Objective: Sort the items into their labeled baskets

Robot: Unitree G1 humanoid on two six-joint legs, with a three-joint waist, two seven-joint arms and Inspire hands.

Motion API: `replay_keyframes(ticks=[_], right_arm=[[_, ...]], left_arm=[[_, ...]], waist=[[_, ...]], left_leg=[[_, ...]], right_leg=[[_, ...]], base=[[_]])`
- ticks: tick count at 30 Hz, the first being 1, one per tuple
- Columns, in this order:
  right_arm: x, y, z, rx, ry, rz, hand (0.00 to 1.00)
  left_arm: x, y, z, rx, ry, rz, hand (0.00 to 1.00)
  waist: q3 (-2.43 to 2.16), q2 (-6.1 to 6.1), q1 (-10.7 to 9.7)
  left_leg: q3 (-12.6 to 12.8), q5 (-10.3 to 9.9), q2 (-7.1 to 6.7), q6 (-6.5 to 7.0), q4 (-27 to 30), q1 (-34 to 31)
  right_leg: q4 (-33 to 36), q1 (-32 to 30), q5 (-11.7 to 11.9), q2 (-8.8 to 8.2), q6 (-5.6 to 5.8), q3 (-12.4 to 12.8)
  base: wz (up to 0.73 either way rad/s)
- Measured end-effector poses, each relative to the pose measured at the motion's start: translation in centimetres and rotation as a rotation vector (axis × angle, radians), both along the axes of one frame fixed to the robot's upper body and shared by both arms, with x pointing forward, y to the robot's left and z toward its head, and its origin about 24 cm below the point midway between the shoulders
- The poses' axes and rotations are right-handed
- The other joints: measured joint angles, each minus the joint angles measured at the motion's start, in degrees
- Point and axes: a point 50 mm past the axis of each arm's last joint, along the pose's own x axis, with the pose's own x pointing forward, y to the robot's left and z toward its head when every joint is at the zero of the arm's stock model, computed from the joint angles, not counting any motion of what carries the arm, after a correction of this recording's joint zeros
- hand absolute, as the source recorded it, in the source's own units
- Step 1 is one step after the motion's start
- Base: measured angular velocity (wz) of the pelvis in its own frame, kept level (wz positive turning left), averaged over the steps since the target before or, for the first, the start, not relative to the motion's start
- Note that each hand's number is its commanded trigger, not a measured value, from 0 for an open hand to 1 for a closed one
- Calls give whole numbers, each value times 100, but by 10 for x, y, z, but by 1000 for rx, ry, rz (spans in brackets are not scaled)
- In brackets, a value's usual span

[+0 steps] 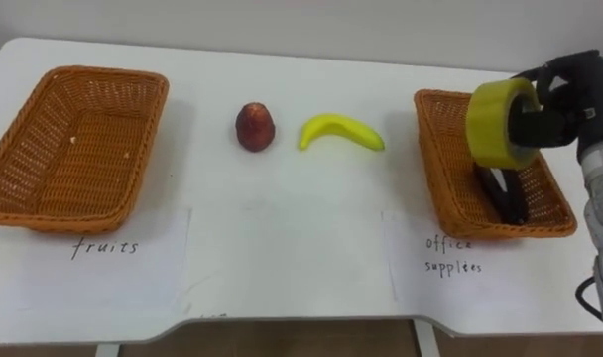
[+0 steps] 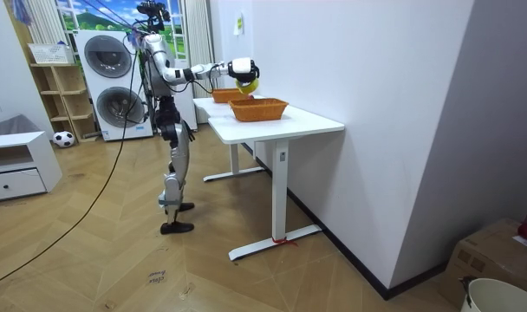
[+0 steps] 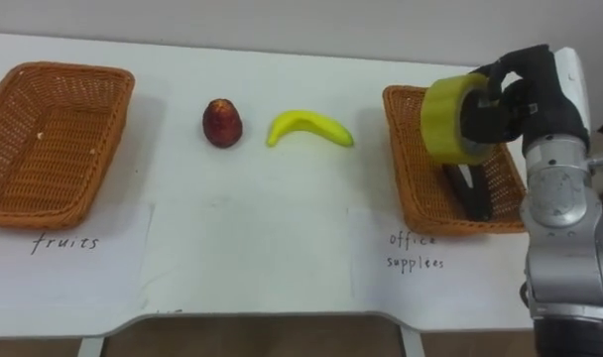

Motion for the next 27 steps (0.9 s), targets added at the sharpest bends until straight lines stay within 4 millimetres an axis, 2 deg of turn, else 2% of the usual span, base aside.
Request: replay_keyframes(ticks=[10, 13, 18, 22, 27], right_arm=[[-2, -1, -5, 35, 14, 1, 100], [-2, -5, -15, 54, 51, -13, 100], [-9, -9, -30, 62, 108, -32, 100], [-11, -10, -32, 62, 116, -34, 100], [-11, -10, -32, 63, 116, -34, 100]], left_arm=[[0, 2, 0, -14, 0, 11, 0], [1, 1, 0, -25, -14, 38, 0], [5, 1, 1, -31, -30, 54, 0], [6, 0, 0, -38, -38, 69, 0], [8, 0, 1, -47, -60, 95, 0]], waist=[[19, -99, 19], [35, -108, 36], [87, -31, 52], [72, 40, 29], [65, 48, 24]], left_leg=[[12, -2, 0, -4, -2, -2], [18, -4, 3, -5, -6, 3], [39, -4, -1, -5, -32, -7], [66, -3, -4, -6, -37, -26], [103, -3, -2, -6, -36, -17]], right_leg=[[1, -14, 9, 12, -14, 0], [-2, -58, 9, 11, -14, -6], [-5, -87, 9, 11, -14, -4], [-3, -95, 9, 17, -14, 9], [-4, -90, 9, 18, -14, 22]], base=[[0], [0], [-4], [-4], [0]])
